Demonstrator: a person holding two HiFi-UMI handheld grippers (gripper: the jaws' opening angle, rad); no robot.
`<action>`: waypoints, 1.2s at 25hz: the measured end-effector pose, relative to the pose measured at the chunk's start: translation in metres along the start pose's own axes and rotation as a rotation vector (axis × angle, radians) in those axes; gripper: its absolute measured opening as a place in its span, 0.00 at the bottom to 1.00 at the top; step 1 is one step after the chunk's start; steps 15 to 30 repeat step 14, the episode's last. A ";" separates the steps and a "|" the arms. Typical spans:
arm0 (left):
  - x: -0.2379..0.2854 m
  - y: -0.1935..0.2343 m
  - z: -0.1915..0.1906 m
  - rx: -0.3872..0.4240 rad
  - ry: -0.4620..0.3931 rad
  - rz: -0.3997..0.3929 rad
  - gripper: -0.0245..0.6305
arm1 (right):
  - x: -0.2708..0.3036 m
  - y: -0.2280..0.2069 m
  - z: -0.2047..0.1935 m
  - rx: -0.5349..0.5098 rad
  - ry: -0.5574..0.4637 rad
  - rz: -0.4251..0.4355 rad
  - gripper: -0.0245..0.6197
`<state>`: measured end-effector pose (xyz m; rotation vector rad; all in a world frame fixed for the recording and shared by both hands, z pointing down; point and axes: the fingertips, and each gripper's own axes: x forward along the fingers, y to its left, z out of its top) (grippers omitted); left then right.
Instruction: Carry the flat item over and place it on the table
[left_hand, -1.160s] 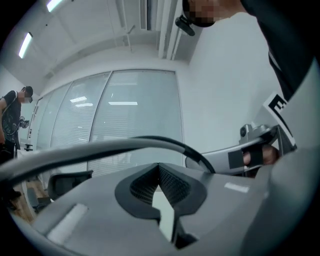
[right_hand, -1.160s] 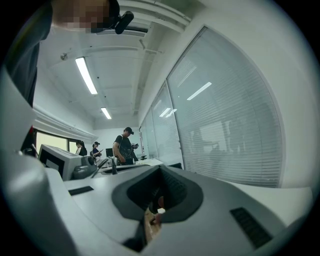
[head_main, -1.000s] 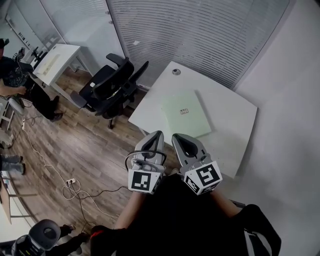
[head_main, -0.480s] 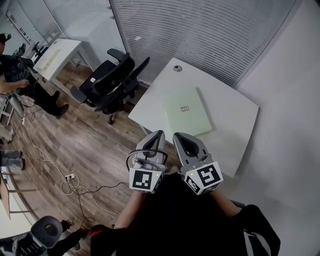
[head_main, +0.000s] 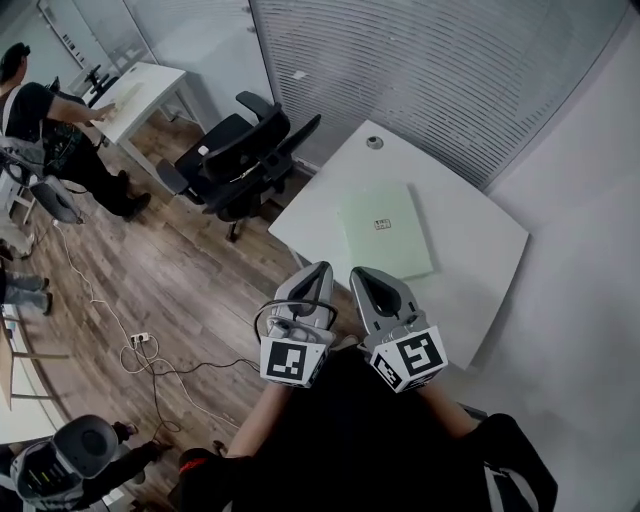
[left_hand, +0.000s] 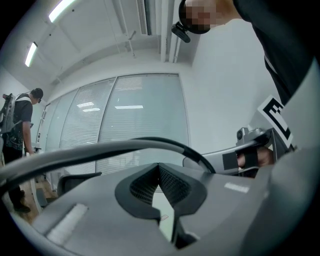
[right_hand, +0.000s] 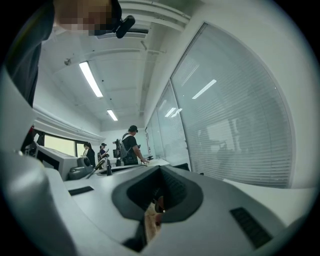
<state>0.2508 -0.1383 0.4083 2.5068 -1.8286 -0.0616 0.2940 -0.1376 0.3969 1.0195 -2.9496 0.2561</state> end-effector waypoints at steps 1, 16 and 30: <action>-0.002 0.004 0.000 0.001 -0.002 0.013 0.04 | 0.003 0.002 -0.001 -0.001 -0.001 0.009 0.04; -0.034 0.049 0.011 0.005 -0.018 0.062 0.04 | 0.037 0.049 0.002 -0.012 0.018 0.058 0.04; -0.034 0.049 0.011 0.005 -0.018 0.062 0.04 | 0.037 0.049 0.002 -0.012 0.018 0.058 0.04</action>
